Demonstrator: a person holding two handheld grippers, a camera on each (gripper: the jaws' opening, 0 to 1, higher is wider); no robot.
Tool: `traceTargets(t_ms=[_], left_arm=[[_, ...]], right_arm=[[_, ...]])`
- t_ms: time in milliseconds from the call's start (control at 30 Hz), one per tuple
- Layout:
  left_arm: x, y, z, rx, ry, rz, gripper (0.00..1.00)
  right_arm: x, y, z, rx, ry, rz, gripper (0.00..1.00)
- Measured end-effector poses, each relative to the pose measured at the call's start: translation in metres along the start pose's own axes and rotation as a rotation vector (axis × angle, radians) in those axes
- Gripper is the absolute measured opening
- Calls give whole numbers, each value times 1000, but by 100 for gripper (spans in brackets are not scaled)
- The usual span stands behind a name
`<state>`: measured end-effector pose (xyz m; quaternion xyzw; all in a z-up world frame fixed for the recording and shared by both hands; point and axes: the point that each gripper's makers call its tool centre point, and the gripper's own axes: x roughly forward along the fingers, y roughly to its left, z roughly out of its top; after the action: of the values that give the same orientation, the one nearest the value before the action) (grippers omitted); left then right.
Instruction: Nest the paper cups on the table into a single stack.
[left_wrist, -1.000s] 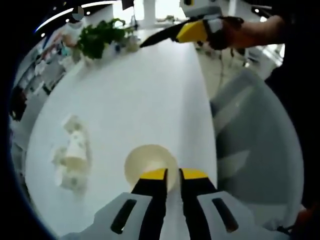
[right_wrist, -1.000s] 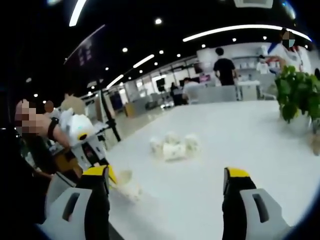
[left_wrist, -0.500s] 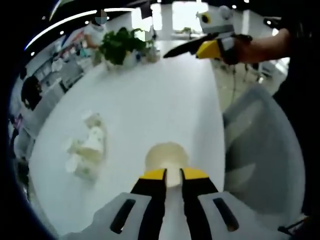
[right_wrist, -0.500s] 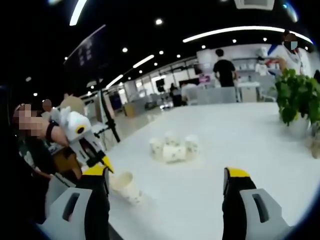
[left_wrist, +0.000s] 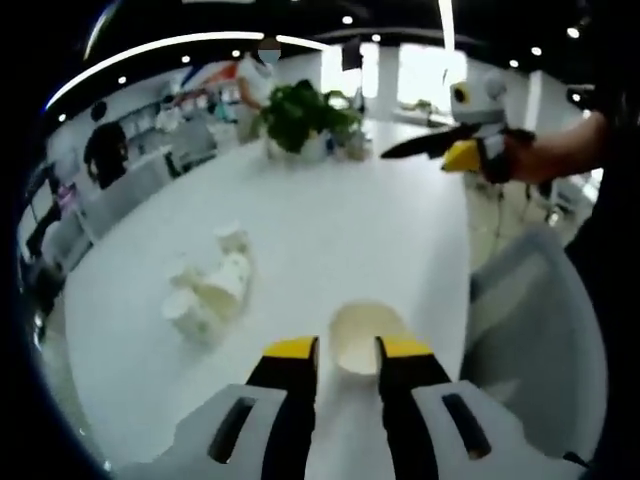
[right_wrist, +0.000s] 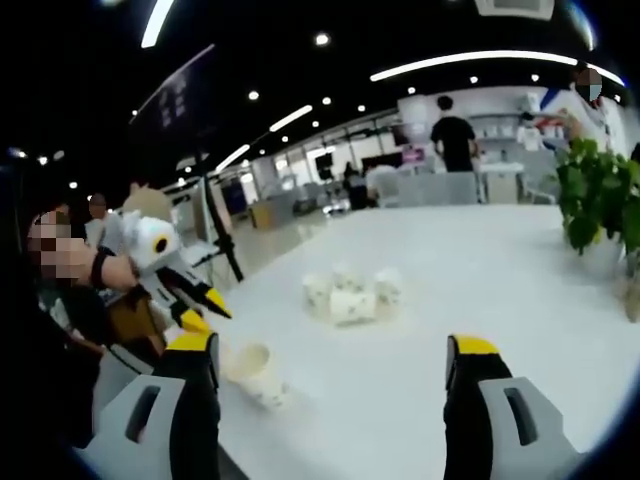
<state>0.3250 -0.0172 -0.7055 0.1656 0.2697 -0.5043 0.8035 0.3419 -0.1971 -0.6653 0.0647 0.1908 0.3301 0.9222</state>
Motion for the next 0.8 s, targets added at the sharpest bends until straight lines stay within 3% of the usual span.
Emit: traceTargets(t_ms=[367, 567, 800], left_arm=[[-19, 16, 4, -61, -104, 72, 40], [-30, 31, 2, -153, -159, 126, 53], [-44, 42, 5, -145, -207, 198, 65]], right_arm=[[5, 4, 4, 5, -1, 14, 91], [6, 5, 3, -4, 18, 24, 91], [4, 6, 7, -11, 19, 25, 91]])
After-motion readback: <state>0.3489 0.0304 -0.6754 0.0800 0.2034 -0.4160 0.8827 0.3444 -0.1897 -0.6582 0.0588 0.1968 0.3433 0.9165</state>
